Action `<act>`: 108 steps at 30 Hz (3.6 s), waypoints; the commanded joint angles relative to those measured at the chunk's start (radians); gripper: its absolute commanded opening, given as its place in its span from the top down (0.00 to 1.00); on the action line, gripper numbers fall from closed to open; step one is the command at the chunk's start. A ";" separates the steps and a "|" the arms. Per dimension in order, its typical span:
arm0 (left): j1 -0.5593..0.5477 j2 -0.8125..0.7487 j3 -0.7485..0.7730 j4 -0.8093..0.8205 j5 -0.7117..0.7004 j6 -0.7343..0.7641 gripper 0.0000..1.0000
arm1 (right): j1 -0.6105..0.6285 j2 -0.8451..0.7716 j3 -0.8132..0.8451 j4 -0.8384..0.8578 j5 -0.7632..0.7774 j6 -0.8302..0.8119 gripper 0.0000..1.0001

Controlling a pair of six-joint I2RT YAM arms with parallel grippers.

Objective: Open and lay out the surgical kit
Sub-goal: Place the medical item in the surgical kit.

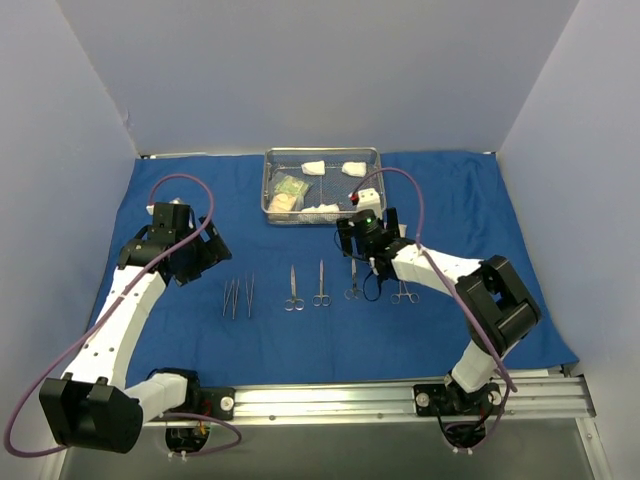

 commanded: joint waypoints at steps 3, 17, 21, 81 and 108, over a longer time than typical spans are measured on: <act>0.013 -0.026 0.001 -0.003 -0.013 0.020 0.06 | 0.037 0.087 0.109 -0.199 0.256 -0.045 0.04; 0.025 -0.051 -0.016 -0.020 -0.017 0.027 0.06 | 0.032 0.249 0.215 -0.346 0.331 -0.009 0.28; 0.033 -0.063 -0.019 -0.026 -0.023 0.029 0.06 | 0.009 0.252 0.208 -0.348 0.319 0.023 0.41; 0.063 -0.024 0.018 0.005 0.009 0.015 0.06 | -0.707 0.066 -0.219 0.307 -0.872 0.560 0.98; 0.063 0.048 0.029 0.048 0.076 0.030 0.06 | -0.721 0.181 0.017 -0.113 -0.930 0.166 1.00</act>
